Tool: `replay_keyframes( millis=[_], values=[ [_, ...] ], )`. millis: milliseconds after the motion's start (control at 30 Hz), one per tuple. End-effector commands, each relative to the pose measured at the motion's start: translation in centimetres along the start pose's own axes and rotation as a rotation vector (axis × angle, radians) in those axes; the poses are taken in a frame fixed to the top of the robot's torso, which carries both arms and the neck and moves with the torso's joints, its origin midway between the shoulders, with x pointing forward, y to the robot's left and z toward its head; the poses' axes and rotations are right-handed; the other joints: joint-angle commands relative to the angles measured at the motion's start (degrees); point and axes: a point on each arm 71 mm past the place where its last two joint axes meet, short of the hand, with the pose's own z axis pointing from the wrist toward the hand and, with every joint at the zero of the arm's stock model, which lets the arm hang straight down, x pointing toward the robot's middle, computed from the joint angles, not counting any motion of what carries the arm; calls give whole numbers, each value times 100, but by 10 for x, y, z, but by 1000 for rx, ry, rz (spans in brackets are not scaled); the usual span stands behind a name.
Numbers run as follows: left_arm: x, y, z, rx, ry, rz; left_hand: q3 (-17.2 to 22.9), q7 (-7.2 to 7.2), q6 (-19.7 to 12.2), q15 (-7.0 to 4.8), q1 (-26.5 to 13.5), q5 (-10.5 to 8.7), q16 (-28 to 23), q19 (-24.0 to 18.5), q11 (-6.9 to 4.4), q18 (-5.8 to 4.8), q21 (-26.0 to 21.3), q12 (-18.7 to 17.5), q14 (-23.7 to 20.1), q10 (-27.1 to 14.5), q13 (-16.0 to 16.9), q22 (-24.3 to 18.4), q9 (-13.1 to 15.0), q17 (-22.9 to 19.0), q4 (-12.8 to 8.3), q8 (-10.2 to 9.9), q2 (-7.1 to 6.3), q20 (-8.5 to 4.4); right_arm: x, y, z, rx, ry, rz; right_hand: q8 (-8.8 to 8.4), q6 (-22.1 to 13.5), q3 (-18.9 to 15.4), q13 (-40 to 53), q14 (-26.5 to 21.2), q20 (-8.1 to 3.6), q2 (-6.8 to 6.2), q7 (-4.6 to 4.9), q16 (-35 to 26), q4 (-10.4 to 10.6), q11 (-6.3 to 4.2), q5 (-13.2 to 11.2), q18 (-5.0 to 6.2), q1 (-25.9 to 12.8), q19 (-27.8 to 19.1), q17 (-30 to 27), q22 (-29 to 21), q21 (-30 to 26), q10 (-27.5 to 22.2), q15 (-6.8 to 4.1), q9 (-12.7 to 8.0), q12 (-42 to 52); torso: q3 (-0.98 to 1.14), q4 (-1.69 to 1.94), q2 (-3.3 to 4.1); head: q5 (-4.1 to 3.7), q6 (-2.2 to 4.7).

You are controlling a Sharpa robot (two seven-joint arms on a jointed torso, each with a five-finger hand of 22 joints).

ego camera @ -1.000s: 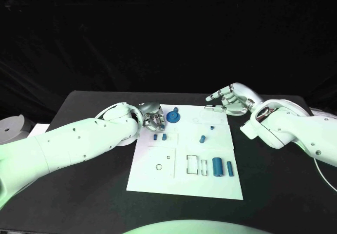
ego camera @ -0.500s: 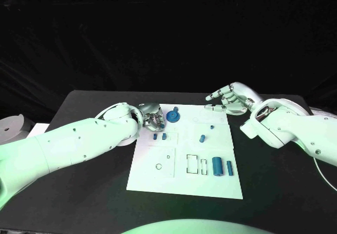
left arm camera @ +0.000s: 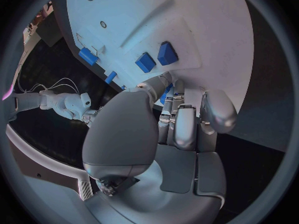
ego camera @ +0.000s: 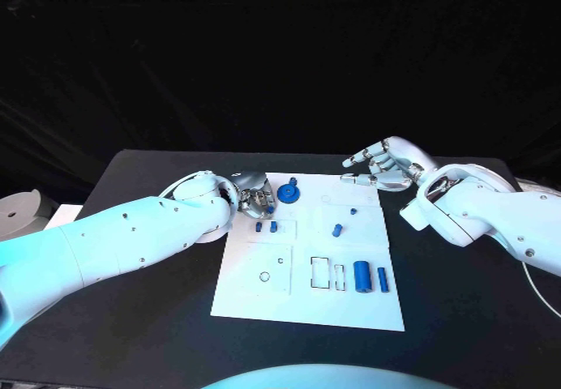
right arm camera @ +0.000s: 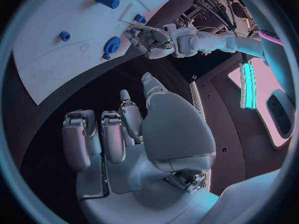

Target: Assemble the parts on the task board

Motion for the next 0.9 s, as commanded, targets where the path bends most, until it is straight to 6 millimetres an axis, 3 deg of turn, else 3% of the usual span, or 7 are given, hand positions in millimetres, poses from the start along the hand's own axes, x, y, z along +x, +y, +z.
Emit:
replay_keyframes(
  millis=[33,167,433,767,833,900],
  values=[
    [1,-1,0,-3,14,7,5,10,-25,40,-57,-34,27,2,16,-103,-30,-22,171,-33,-8,-5,-9,-11,-26,-18,19,43,1,0,0,-4,13,-2,3,26,-31,373,555,16,53,4,-14,-13,-26,31,-25,26,390,1283,1087,-27,-22,4,7,-1,1,1,1,0,2],
    [1,1,0,-5,14,8,5,12,-71,43,-69,-35,28,2,17,-102,-30,-35,168,-44,-8,-2,-27,-20,-33,-23,1,46,1,0,0,-3,13,-2,3,26,-31,373,555,16,53,4,-14,-13,-26,31,-25,26,390,1283,1087,-27,-22,4,7,-1,0,1,-1,3,3],
    [-1,7,-4,-16,6,7,-57,-37,-595,61,-156,-24,12,-11,43,-87,-110,-82,146,-353,-40,-58,-210,-123,-58,-23,-104,65,0,-1,0,0,10,-3,3,26,-35,352,547,16,56,4,-31,-13,-26,31,-19,28,376,1249,1062,-40,-35,4,7,-36,-7,-1,-1,-12,6],
    [-12,23,-16,-40,-26,-20,-103,-34,-635,93,-144,-21,5,-6,85,-91,-118,-81,137,-536,-46,-54,-230,-179,-90,0,-100,89,-3,-7,0,20,5,-11,-2,18,-43,211,530,16,62,5,-69,-21,-27,32,-5,46,345,1179,1003,-72,-133,3,5,-282,-8,6,-7,-22,10],
    [-16,26,-20,-40,-30,-50,-102,-28,-589,97,-128,-16,7,-15,88,-84,-149,-72,135,-548,-42,-80,-223,-186,-102,23,-83,95,-4,-9,0,32,6,-19,-9,-1,-57,-95,508,14,83,8,-118,-31,-27,32,18,89,291,1097,904,-127,-350,1,2,-797,-9,7,-10,-24,14],
    [-21,30,-25,-38,-38,-112,-101,-17,-536,102,-121,-12,11,-17,92,-85,-148,-67,134,-560,-39,-75,-216,-190,-111,45,-70,100,-5,-11,0,38,16,-50,-7,-15,-62,-1071,483,5,122,6,-182,-31,-40,37,45,168,226,998,787,-197,-985,1,2,-2350,-12,5,-8,-31,20]
  ],
)
